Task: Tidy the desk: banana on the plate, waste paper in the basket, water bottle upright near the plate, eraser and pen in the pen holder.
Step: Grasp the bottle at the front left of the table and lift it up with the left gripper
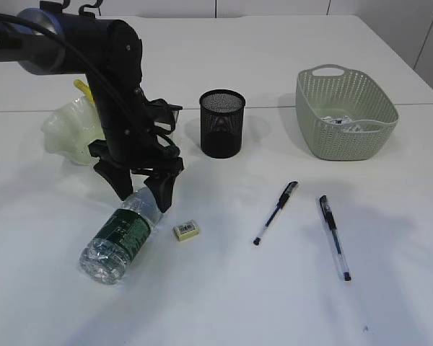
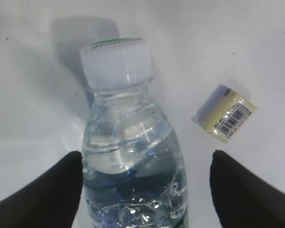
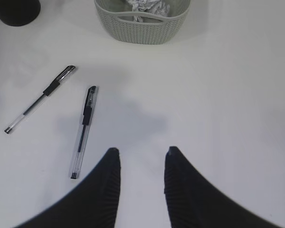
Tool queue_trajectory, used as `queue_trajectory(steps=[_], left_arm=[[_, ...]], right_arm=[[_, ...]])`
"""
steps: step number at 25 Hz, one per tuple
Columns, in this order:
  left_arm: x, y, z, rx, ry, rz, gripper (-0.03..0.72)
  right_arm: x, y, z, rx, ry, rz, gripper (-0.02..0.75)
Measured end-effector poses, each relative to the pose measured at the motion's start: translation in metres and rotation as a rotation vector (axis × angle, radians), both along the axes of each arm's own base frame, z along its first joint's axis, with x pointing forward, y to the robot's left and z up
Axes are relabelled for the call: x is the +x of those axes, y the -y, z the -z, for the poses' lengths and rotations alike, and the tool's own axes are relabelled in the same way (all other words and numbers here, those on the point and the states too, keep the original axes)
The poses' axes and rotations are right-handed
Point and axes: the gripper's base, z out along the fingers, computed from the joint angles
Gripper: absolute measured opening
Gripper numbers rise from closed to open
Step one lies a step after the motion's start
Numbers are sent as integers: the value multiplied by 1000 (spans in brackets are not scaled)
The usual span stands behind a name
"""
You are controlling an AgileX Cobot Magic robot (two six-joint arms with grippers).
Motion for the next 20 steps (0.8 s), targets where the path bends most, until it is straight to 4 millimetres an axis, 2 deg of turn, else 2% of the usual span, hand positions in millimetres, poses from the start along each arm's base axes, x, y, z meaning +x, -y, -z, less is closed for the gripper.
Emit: queue_trajectory(steps=[7,20], left_arm=[[0,0,0,2,1,1,593],[1,-2,12,31,-13,9,593]], right_arm=[[0,0,0,0,-2,0,242],[0,0,0,2,-2,0,242]])
